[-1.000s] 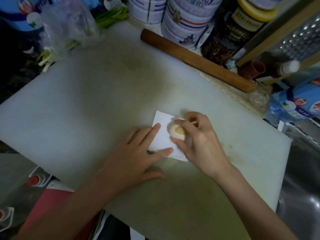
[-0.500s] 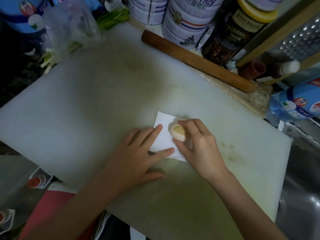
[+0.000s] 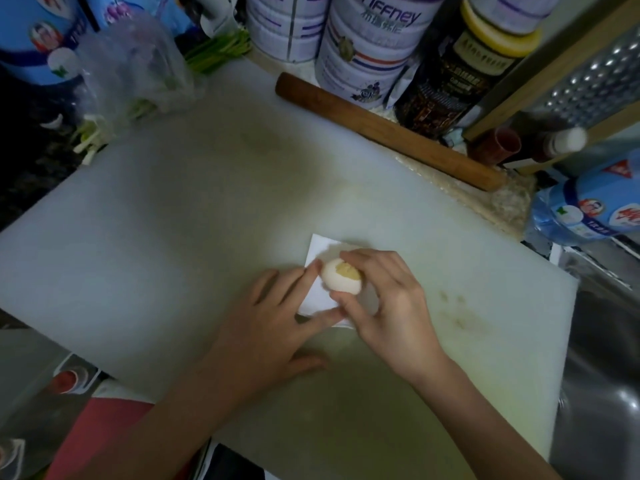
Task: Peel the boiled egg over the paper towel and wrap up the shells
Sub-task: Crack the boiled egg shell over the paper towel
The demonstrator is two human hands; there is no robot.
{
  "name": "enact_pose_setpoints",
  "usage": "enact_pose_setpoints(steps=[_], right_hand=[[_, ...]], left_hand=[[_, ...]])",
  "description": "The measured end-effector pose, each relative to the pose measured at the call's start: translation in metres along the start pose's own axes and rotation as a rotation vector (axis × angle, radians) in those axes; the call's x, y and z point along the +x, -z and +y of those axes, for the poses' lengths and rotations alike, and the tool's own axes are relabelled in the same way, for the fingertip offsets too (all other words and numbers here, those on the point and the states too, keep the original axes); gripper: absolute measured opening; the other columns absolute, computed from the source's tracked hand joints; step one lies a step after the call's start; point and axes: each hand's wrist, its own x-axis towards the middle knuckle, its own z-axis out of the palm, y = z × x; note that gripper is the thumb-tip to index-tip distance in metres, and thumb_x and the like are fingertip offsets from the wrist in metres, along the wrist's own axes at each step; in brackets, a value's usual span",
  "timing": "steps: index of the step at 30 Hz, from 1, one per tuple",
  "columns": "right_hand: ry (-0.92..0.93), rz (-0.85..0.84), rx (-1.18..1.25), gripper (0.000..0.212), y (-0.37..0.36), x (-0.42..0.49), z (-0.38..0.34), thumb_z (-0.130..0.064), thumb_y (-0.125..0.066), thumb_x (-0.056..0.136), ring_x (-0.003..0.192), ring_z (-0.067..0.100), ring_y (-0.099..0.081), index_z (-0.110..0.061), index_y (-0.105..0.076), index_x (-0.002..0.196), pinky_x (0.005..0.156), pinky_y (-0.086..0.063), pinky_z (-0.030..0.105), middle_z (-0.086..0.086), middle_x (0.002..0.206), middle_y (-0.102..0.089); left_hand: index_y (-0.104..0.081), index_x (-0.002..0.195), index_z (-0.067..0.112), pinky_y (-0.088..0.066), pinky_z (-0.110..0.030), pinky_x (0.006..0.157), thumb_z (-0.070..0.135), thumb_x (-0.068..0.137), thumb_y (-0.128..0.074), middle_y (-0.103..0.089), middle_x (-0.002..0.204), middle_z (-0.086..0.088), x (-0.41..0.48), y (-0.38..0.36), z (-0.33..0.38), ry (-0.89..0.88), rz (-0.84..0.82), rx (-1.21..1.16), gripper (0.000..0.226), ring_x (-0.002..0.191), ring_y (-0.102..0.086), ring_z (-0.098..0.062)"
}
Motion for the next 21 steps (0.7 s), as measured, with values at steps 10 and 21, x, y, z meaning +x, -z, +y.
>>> enact_pose_setpoints(steps=[10,21], right_hand=[[-0.369,0.000,0.368,0.039,0.024,0.012,-0.007,-0.032,-0.073,0.076,0.089,0.002,-0.061,-0.026,-0.056,0.110,0.081,-0.046,0.011,-0.010,0.097,-0.067],[-0.466,-0.014,0.816,0.035,0.044,0.014,-0.017,-0.032,-0.061,0.076,0.081,0.016,-0.065,-0.018,-0.066,0.108,0.077,-0.051,0.021,0.003,0.084,-0.071]], left_hand=[[-0.068,0.105,0.027,-0.036,-0.037,0.100,0.044,0.086,-0.045,-0.050,0.139,-0.011,0.001,0.014,0.010,0.153,0.098,-0.247,0.034,0.120,-0.053,-0.025],[-0.068,0.103,0.036,-0.049,-0.013,0.076,0.007,0.079,-0.071,-0.072,0.099,0.007,0.044,0.051,0.020,0.532,0.330,-1.439,0.038,0.088,-0.068,-0.004]])
